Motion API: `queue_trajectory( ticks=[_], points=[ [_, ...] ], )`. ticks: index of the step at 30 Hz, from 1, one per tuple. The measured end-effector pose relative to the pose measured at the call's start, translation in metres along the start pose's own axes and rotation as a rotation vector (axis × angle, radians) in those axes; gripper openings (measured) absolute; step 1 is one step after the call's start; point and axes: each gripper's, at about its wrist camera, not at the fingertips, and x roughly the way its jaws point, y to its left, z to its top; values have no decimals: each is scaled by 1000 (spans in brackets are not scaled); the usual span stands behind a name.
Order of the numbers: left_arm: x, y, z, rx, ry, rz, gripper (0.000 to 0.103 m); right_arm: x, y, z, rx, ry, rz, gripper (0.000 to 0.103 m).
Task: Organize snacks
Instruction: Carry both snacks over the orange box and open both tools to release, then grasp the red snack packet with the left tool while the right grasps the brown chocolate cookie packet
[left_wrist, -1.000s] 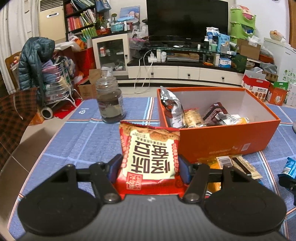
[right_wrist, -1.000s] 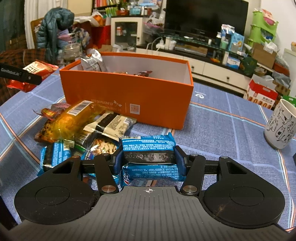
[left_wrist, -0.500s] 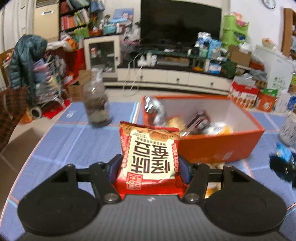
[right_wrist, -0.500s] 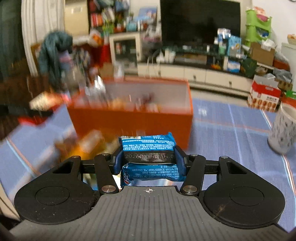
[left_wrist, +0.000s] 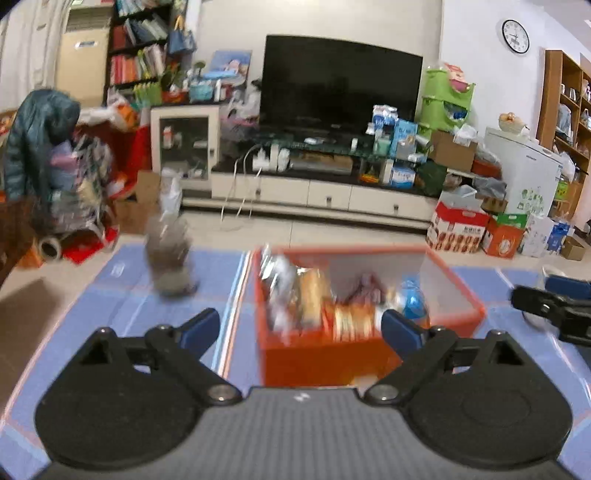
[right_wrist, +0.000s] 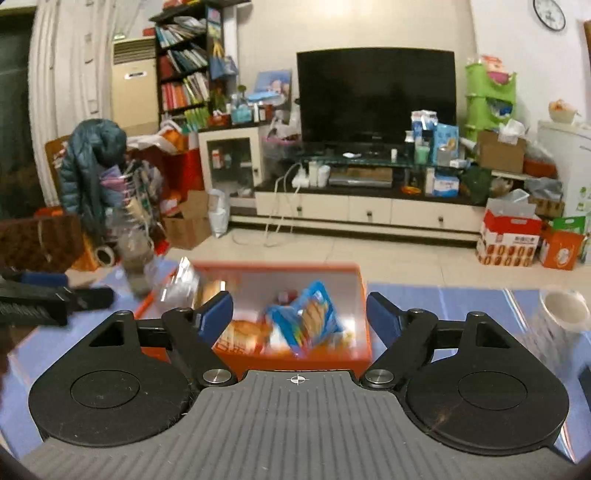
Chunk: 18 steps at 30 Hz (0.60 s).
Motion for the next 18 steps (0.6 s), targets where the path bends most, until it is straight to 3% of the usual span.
queue_trajectory(
  ticks=[3,7,10,15,18],
  points=[
    [-11,21,-39,-36,38,62,94,-19,4,-49,2,55,7,71],
    [0,44,-69,-101,110,102,94,-16,5,-80,1,128,5,70],
    [4,51,-76,-107,145,126,94,-14,3,-85,-10,147,-9,68],
    [6,51,-81,-58,159,102,94,-26,23,-108,-15,212,95,68],
    [10,52,-81,-48,170,104,94,-26,54,-133,-106,274,143,69]
  ],
)
